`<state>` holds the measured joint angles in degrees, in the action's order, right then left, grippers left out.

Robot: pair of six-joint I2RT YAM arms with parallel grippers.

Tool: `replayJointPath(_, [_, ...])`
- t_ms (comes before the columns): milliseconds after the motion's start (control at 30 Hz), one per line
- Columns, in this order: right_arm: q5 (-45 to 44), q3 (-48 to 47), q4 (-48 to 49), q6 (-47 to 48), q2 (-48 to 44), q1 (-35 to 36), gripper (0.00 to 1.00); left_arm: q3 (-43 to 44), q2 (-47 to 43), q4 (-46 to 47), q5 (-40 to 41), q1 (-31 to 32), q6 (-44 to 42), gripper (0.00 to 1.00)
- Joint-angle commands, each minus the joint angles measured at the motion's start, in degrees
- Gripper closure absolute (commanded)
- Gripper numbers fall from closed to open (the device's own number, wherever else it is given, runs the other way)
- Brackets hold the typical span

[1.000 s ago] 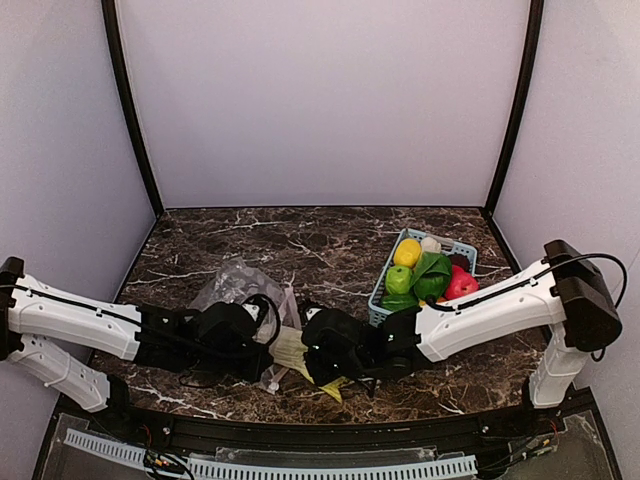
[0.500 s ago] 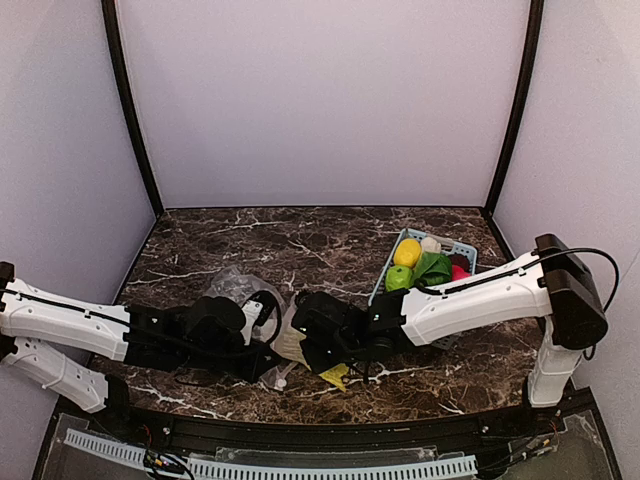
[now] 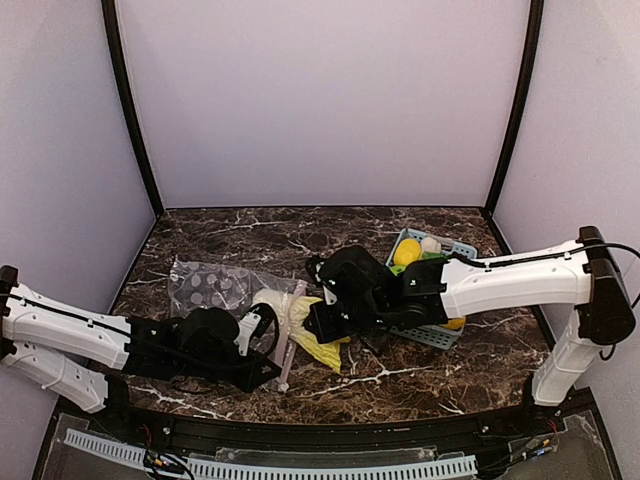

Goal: Place the food in the zip-top bag and seal the zipper
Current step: Adjust the fake vegetable in the zipper food storage bag.

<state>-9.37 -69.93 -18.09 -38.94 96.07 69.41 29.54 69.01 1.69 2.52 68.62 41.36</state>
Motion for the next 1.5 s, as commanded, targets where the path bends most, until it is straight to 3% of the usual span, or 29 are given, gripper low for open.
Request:
replayJointPath(0, [2.3,-0.9,5.9,-3.6,0.5,-1.0,1.0,-0.8,0.6,2.9,-6.4,0.2,-0.9,0.99])
replayJointPath(333, [2.0,-1.6,6.0,-8.9,7.6,-1.0,1.0,2.7,0.6,7.1,-7.4,0.2,-3.4,0.99])
replayJointPath(567, [4.4,-2.4,6.0,-9.1,7.5,-1.3,1.0,0.6,-2.5,7.8,-5.6,0.2,-2.5,0.99])
replayJointPath(733, [9.0,-1.6,10.3,-0.3,5.4,-1.2,1.0,-2.7,-5.4,7.3,-4.5,0.1,-1.0,0.99])
replayJointPath(1033, [13.4,-2.5,5.2,18.0,7.4,1.1,1.0,-3.8,-10.9,4.0,-8.0,-0.7,-4.0,0.99])
replayJointPath(1467, [9.6,-4.9,0.7,19.2,11.5,1.8,1.0,1.2,-7.2,3.0,-15.5,-3.7,-8.5,0.99])
